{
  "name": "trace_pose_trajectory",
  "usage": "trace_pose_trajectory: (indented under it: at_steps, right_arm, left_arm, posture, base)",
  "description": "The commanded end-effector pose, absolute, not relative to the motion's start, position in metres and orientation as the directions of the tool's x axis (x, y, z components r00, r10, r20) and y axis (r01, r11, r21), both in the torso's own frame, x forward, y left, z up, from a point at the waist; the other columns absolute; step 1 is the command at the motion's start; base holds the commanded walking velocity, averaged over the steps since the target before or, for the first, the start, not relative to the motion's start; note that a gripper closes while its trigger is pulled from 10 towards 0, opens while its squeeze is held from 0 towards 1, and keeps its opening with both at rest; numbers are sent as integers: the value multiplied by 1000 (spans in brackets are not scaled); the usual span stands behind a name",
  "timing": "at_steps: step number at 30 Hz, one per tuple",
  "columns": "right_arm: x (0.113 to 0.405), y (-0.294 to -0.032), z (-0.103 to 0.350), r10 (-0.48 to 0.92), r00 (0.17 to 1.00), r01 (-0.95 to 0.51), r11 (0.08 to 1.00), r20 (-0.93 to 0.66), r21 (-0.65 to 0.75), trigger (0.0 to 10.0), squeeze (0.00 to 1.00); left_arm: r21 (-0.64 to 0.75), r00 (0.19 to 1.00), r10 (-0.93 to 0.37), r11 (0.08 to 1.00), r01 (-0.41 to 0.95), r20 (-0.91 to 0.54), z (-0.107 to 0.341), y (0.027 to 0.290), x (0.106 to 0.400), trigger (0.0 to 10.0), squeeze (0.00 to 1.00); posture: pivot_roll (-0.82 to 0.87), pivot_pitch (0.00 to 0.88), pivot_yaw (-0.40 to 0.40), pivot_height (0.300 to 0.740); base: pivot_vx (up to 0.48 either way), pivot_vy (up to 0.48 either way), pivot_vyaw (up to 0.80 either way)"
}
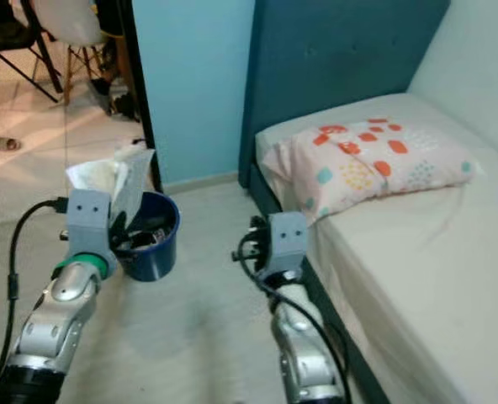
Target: Clean up the room
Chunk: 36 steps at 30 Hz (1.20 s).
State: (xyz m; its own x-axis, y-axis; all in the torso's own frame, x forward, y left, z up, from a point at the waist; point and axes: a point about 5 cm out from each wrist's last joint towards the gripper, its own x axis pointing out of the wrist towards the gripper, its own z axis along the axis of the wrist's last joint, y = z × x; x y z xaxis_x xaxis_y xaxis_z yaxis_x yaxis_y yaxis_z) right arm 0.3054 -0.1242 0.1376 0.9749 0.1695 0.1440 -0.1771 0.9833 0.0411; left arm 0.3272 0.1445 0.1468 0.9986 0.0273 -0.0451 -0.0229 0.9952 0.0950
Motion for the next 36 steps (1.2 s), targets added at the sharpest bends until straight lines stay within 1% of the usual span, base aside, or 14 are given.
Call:
trace_pose_trajectory:
  at_steps: [1,3,6,7,11,12,14,16,21,36]
  right_arm:
    - [304,-119,134,182,975,-190,980,130,60,10000,0]
    - [304,-119,134,180,975,-189,980,130,60,10000,0]
    - [304,-119,134,180,975,-189,980,129,60,10000,0]
    - [304,-119,134,180,975,-189,980,129,61,10000,0]
    - [305,-118,134,180,975,-189,980,128,61,10000,0]
    - [305,-118,134,180,975,-189,980,128,60,10000,0]
    - [305,-118,134,180,975,-189,980,128,60,10000,0]
    - [304,-119,134,178,976,-187,980,127,61,10000,0]
    - [304,-120,133,176,976,-184,981,126,61,10000,0]
    - [304,-121,132,165,979,-174,983,123,66,10000,0]
  left_arm:
    - [115,999,36,993,-32,-26,148,146,326,10000,0]
    - [154,999,50,987,-47,-19,149,146,328,10000,0]
    - [162,999,41,986,-38,-15,149,145,328,10000,0]
    - [172,1000,11,985,-8,-16,149,143,329,10000,0]
    - [187,1000,-13,982,17,-22,148,141,330,10000,0]
    - [175,999,-37,984,41,-28,148,140,329,10000,0]
    - [175,999,-37,984,41,-28,148,140,329,10000,0]
    - [146,998,-63,987,66,-22,149,139,329,10000,0]
    - [108,998,-68,992,68,-9,151,140,329,10000,0]
    - [104,998,-66,992,67,-14,151,142,330,10000,0]
  posture:
    - [-47,54,24,707]
    - [-46,54,25,707]
    - [-46,54,26,707]
    - [-45,53,27,707]
    - [-46,52,28,707]
    - [-46,52,28,707]
    - [-46,52,28,707]
    - [-48,52,29,707]
    - [-48,53,28,707]
    - [-52,51,32,707]
  base:
    - [0,0,0]
    - [0,0,0]
    - [0,0,0]
    - [0,0,0]
    - [0,0,0]
    - [0,0,0]
    - [0,0,0]
    - [0,0,0]
    - [0,0,0]
    - [298,-305,0]
